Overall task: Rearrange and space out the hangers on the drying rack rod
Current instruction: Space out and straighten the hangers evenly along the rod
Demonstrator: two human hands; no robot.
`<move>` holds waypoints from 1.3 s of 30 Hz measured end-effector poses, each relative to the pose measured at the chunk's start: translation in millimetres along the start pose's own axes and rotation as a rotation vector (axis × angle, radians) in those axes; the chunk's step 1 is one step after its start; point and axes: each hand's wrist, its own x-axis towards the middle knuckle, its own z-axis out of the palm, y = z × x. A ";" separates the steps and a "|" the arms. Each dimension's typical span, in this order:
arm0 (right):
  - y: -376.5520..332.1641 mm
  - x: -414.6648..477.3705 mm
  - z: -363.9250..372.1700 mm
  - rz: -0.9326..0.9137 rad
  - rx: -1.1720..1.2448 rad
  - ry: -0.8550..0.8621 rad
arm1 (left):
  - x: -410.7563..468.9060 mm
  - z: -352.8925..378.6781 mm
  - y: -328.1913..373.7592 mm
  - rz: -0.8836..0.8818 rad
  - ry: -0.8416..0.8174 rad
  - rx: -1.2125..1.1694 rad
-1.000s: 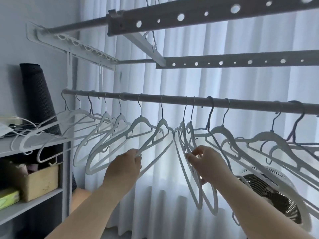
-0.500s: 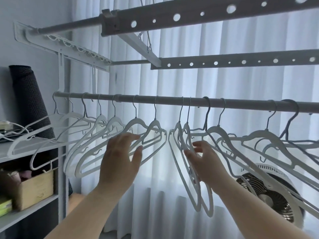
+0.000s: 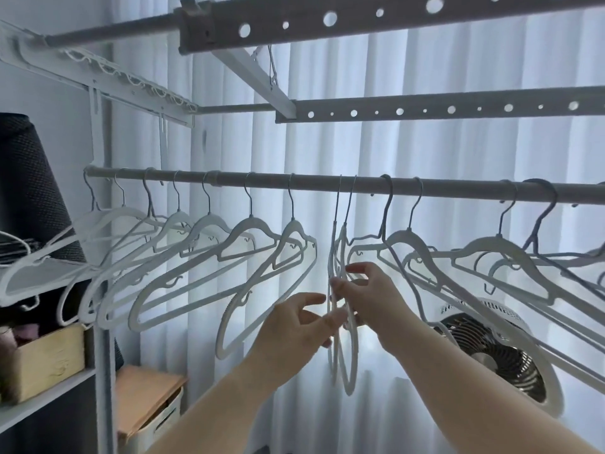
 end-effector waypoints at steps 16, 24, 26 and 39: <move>12.6 14.3 2.4 -0.037 -0.065 0.155 | 0.8 -19.1 -8.9 0.077 0.162 0.331; 14.7 10.0 -12.1 -0.039 -0.024 0.176 | 1.8 -20.6 -9.5 0.068 0.209 0.583; 15.6 8.0 -17.0 -0.040 -0.030 0.186 | 1.8 -20.5 -9.7 0.072 0.230 0.584; 16.3 -1.0 -35.1 -0.039 -0.069 0.226 | 0.8 -12.1 -9.5 0.080 0.288 0.466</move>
